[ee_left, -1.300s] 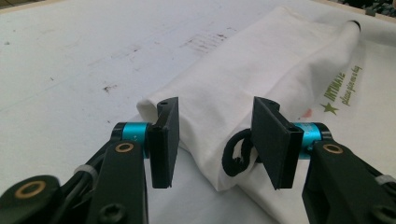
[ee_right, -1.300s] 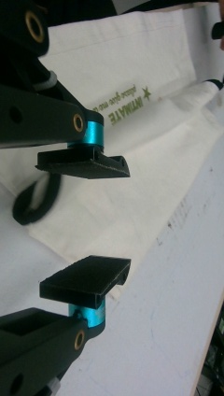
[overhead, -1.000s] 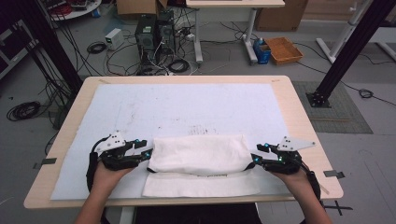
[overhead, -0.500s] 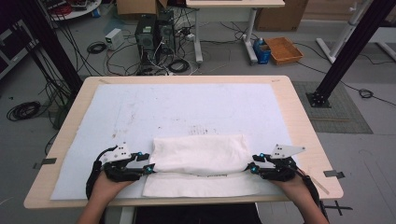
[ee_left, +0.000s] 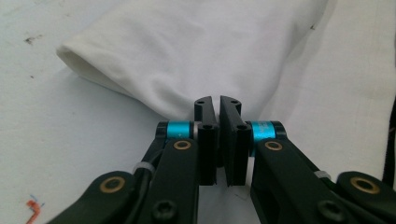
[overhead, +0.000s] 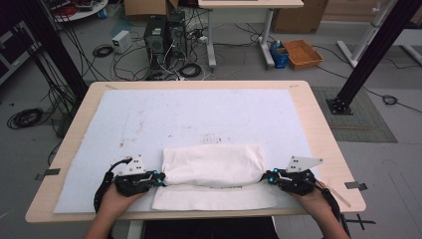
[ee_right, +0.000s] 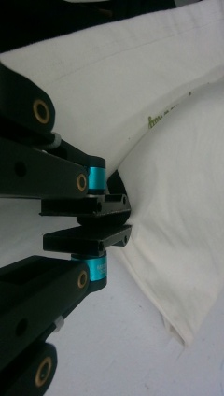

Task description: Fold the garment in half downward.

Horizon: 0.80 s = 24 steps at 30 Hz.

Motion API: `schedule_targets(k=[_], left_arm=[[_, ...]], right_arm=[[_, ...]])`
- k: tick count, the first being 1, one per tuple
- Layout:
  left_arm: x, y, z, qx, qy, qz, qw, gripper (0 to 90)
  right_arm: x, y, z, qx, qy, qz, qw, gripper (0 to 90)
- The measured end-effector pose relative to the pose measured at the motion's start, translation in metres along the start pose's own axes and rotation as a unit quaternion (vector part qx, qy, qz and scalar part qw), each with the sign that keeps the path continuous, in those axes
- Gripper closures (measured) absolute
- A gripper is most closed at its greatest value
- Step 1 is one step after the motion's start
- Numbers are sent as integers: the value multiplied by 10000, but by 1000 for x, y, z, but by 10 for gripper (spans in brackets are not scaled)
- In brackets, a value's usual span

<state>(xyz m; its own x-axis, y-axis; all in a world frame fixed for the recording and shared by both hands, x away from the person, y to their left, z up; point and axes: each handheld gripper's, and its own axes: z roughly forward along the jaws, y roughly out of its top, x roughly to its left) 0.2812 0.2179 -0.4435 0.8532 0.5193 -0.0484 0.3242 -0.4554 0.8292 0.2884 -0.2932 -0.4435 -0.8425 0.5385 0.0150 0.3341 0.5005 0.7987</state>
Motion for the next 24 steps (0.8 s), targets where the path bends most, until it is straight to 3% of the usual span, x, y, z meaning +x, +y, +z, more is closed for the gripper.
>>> schedule_targets(k=[9, 24], left_arm=[[-2, 2, -10, -342, -249, -21, 9991, 871], [-20, -7, -32, -432, -590, 40, 9973, 874]], right_arm=[[5, 5, -11, -210, 47, -130, 9997, 845], [27, -11, -37, -337, 142, -141, 9992, 847]])
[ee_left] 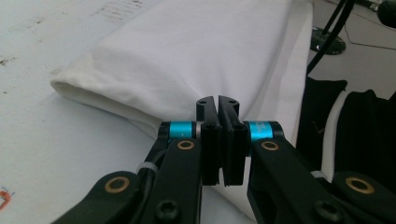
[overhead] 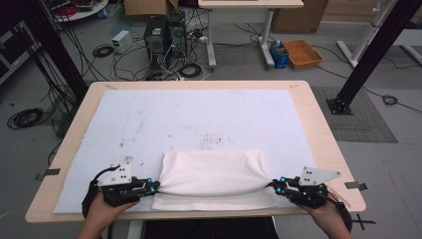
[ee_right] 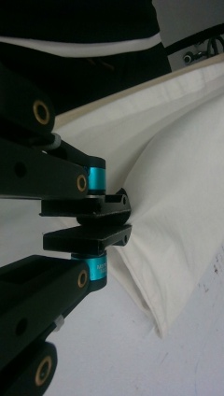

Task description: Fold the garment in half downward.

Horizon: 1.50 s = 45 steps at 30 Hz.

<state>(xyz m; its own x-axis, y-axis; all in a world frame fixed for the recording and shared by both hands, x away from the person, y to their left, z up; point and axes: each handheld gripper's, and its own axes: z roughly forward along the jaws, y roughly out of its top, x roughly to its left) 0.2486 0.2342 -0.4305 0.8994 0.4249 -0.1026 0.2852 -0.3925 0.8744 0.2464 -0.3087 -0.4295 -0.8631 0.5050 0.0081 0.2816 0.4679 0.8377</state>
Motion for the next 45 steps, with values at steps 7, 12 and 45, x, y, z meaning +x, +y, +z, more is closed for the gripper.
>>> schedule_targets(k=[7, 12, 45], left_arm=[[-8, -2, -7, -33, -184, 11, 9998, 874], [-9, -12, -3, 123, -248, -86, 9996, 871], [76, 37, 57, 324, 1119, -862, 9895, 352]], right_arm=[[13, -5, -14, -61, 42, 63, 10000, 848], [17, -14, -12, 73, 84, 115, 9999, 847], [-72, 41, 69, 174, -645, 958, 9932, 331]])
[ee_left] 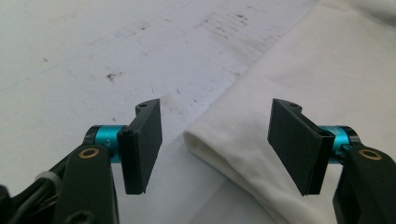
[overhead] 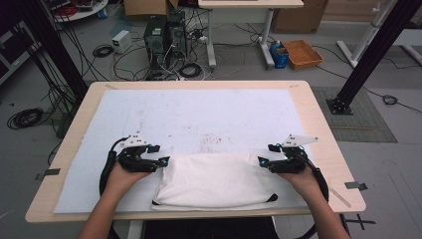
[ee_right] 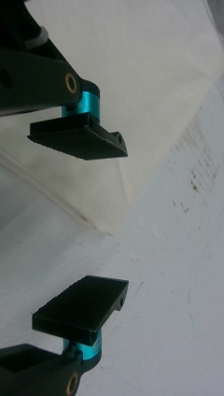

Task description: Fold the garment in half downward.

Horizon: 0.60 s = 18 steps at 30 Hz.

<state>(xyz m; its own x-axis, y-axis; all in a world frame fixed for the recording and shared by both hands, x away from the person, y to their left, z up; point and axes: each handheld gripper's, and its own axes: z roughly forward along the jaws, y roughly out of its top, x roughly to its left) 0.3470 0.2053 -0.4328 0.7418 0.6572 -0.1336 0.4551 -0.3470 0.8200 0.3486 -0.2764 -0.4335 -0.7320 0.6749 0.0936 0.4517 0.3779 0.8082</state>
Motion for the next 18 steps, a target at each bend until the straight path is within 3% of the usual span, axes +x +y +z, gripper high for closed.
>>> schedule_targets(k=[7, 10, 12, 14, 17, 18], left_arm=[[8, 5, 18, 171, 80, -80, 9998, 359], [8, 2, 23, 401, 61, -87, 9991, 375], [7, 2, 25, 534, 28, -26, 9986, 435], [5, 2, 25, 615, 0, 70, 9981, 522], [2, 2, 26, 685, 141, 234, 9973, 645], [2, 2, 26, 667, 101, 234, 9974, 703]], right_arm=[[-8, 9, 23, 325, -62, 42, 9994, 402], [-8, 7, 30, 533, -40, 54, 9986, 465], [-7, 4, 33, 599, -37, -27, 9982, 525], [-6, 1, 31, 520, -72, -66, 9986, 641], [-5, 0, 29, 525, 127, -113, 9985, 798], [-4, 0, 29, 525, 162, -161, 9984, 818]])
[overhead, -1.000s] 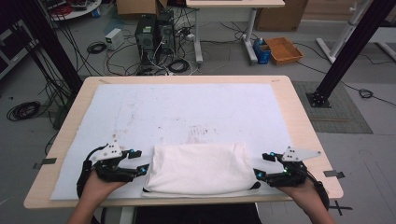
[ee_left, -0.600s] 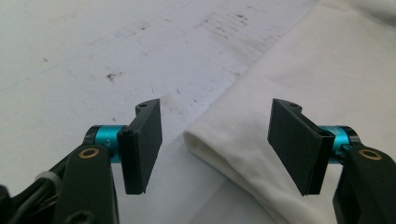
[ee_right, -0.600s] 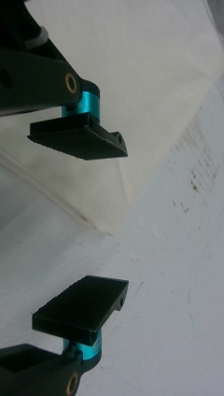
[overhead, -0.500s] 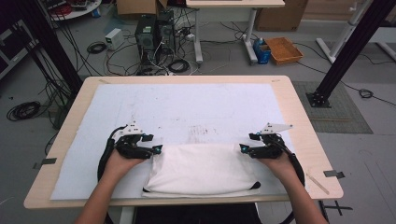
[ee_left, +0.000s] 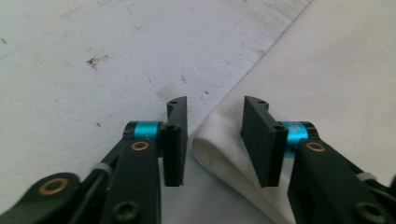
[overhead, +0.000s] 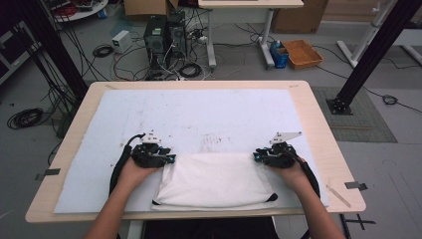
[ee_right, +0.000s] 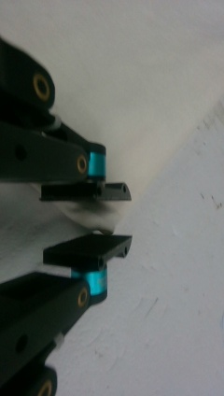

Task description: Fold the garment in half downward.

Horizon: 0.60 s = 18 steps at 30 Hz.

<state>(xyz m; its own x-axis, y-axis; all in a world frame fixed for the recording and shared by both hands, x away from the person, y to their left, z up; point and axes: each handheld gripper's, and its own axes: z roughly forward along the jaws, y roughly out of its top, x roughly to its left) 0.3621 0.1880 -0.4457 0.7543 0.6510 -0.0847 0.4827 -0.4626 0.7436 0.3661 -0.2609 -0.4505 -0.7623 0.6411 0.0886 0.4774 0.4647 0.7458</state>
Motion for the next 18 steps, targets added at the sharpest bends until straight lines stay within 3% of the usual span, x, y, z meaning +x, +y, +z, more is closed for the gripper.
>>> schedule_targets(k=[2, 4, 8, 12, 18], left_arm=[[-1, 0, 0, -15, -38, 70, 10000, 777], [-4, 1, 0, -32, 49, 266, 9996, 839], [-4, 2, -3, -156, 200, 388, 9989, 853], [-2, 4, -8, -400, 300, 305, 9983, 859], [1, 4, -7, -448, 415, 246, 9978, 862]], right_arm=[[2, 1, 0, -1, -12, -83, 10000, 849], [2, 2, 0, -3, -41, -158, 9999, 860], [3, 4, -4, -84, -143, -227, 9996, 869], [3, 8, -8, -201, -255, -331, 9989, 872], [0, 16, -7, -280, -385, -384, 9981, 873]])
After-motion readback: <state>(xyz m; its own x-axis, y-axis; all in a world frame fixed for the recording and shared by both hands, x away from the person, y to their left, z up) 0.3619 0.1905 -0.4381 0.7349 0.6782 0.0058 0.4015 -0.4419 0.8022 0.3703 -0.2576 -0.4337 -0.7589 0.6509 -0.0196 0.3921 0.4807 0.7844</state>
